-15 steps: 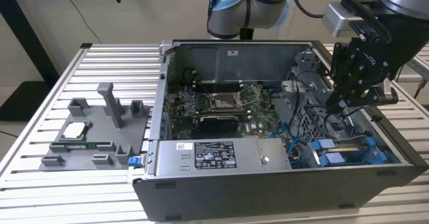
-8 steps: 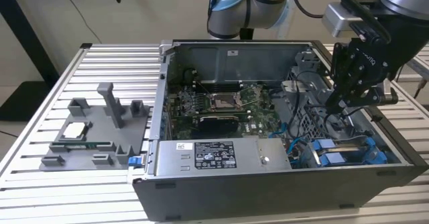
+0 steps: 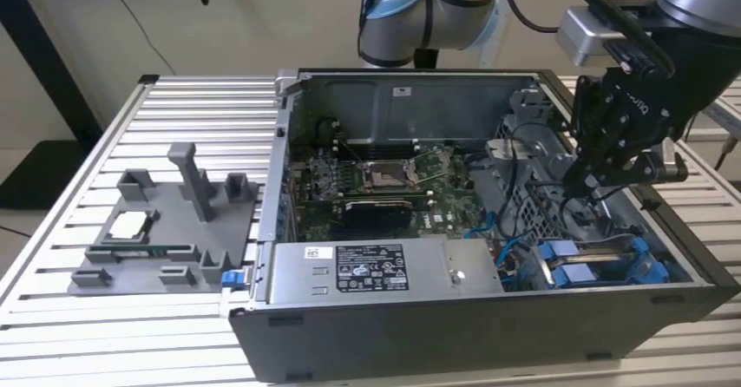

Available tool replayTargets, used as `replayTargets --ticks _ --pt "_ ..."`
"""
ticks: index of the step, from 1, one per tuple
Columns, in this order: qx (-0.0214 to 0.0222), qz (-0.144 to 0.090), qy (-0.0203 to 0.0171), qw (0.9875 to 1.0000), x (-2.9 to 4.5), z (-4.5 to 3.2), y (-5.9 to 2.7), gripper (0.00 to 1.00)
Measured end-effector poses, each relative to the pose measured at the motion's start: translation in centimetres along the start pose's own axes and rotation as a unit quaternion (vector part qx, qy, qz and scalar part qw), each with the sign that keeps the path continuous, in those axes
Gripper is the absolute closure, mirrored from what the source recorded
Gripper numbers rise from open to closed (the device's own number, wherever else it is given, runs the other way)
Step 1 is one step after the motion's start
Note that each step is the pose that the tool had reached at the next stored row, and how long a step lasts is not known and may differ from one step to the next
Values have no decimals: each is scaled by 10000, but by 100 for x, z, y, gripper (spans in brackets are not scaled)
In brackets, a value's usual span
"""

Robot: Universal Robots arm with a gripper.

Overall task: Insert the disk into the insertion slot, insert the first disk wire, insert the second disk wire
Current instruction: 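Insert the first disk wire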

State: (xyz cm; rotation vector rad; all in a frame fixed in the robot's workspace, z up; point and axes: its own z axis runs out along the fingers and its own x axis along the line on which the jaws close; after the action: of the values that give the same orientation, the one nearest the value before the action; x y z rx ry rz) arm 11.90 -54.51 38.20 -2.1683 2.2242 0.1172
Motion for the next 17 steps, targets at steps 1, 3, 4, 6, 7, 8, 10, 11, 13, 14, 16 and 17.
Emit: replayTargets --ticks 1,3,4,6,7,8,10,11,13,14,16,17 --pt "0 0 6 10000 4 2 -3 81" --pt "0 0 16 10000 14 8 -12 81" --pt "0 1 20 10000 21 12 -17 81" --pt "0 1 28 10000 33 19 -29 81" --pt "0 1 32 10000 39 25 -34 81" --pt "0 1 36 10000 44 30 -39 81" --pt "1 1 44 10000 55 43 -49 81" --pt "0 1 48 10000 61 49 -54 81" --pt "1 2 55 10000 72 62 -66 81" --pt "1 2 58 10000 78 68 -72 81" --pt "1 2 65 10000 89 81 -83 81" --pt "1 2 68 10000 94 87 -90 81"
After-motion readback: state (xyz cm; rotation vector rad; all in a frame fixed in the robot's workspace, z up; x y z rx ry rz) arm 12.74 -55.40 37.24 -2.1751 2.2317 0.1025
